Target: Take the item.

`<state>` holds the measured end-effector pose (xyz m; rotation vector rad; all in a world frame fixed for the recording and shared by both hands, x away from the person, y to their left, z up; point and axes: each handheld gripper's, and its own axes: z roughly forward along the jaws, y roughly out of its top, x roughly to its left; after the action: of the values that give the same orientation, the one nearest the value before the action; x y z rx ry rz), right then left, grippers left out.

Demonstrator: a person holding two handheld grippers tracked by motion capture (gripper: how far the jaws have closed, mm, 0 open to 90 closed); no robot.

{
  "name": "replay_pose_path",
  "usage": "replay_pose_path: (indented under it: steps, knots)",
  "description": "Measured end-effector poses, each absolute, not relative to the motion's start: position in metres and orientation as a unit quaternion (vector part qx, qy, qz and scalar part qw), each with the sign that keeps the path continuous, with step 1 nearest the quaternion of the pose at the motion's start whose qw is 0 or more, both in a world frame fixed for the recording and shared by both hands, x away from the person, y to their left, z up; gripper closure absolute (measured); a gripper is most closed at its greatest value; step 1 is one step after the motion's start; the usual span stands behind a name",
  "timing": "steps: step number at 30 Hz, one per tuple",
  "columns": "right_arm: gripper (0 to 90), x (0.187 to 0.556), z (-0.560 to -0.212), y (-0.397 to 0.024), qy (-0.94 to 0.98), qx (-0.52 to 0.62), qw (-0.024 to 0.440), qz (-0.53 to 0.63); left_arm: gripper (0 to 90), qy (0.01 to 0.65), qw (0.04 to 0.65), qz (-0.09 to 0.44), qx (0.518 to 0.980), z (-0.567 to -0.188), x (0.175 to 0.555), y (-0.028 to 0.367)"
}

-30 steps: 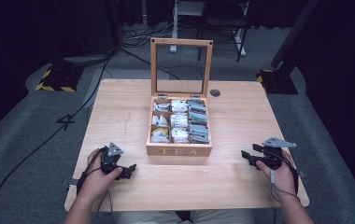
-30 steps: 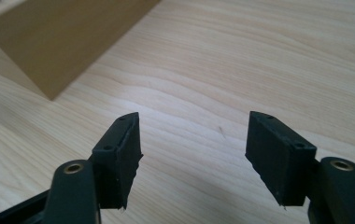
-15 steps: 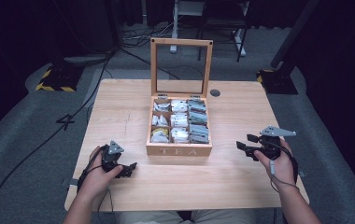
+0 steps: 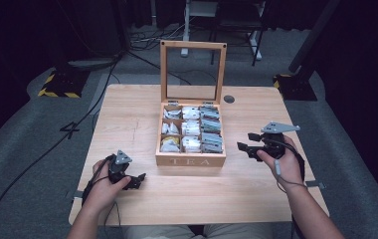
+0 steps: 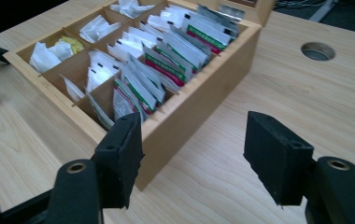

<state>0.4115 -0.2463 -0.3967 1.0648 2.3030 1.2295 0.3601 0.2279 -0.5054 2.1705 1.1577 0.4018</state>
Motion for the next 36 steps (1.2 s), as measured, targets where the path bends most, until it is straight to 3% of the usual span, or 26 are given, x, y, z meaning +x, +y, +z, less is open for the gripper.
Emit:
replay_pose_path:
  steps: [13, 21, 36]
  knots:
    - [46.9, 0.427, -0.388, -0.201, 0.825, 0.338, 0.124, 0.435, 0.3, 0.438, 0.318, 0.154, 0.827, -0.505, 0.36, 0.228]
    - [58.6, 0.432, -0.391, -0.163, 0.853, 0.31, 0.106, 0.406, 0.3, 0.44, 0.32, 0.154, 0.825, -0.506, 0.361, 0.227]
    - [66.2, 0.442, -0.404, -0.111, 0.88, 0.293, 0.058, 0.369, 0.3, 0.439, 0.319, 0.154, 0.825, -0.506, 0.361, 0.228]
